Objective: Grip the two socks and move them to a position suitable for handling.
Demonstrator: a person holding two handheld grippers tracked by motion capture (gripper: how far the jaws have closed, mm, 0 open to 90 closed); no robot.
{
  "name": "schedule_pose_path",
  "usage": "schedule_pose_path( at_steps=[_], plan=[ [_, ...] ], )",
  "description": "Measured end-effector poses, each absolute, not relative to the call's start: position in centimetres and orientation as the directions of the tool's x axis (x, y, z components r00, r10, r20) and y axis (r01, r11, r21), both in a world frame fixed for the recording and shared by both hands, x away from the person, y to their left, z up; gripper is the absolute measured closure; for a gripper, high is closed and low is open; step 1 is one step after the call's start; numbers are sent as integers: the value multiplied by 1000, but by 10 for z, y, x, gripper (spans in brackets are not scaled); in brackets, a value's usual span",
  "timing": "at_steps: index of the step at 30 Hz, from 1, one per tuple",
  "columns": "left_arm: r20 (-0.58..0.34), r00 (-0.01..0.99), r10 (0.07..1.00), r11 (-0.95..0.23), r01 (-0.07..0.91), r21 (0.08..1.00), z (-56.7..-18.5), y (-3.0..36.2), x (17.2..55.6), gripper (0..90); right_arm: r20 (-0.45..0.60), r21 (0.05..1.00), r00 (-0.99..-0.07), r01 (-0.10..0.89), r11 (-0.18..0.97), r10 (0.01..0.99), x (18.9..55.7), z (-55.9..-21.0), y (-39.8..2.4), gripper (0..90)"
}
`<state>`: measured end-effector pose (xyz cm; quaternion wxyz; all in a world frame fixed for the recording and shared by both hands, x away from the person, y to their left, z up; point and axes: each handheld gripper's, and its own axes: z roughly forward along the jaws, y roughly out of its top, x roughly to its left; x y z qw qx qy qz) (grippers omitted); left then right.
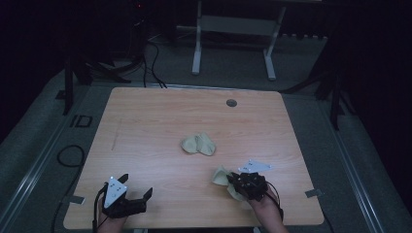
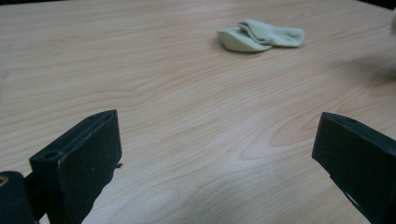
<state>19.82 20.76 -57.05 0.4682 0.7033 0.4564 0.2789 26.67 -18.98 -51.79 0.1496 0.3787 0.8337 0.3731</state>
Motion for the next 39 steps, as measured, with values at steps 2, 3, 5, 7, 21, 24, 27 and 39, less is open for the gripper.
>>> schedule_pose_path(
  at_steps=[2, 3, 5, 7, 21, 24, 27, 39],
  plan=[
    [-42, 448, 893, -152, 389, 909, -573, 203, 199, 13, 25, 725, -687, 513, 459, 726, 265, -528, -186, 799],
    [-42, 448, 893, -152, 389, 909, -573, 203, 199, 13, 25, 725, -687, 513, 459, 726, 265, -528, -186, 799],
    [-30, 459, 888, -169, 386, 907, -573, 198, 198, 13, 27, 710, -695, 519, 475, 719, 265, -537, -182, 798],
    [-20, 473, 881, -185, 382, 905, -573, 192, 198, 13, -3, 695, -710, 505, 512, 704, 265, -548, -175, 792],
    [-4, 573, 820, -253, 367, 895, -571, 154, 201, 33, -26, 681, -760, 462, 568, 650, 263, -562, -161, 392],
    [-20, 628, 778, -259, 349, 901, -567, 147, 201, 122, -19, 713, -757, 448, 540, 653, 261, -546, -166, 399],
    [-42, 698, 715, -273, 334, 902, -563, 137, 203, 297, -6, 743, -744, 444, 501, 668, 256, -529, -172, 511],
    [62, 854, 517, -457, 214, 863, -553, 65, 224, 879, 9, 708, -728, 489, 510, 686, 253, -535, -175, 632]
  ],
)
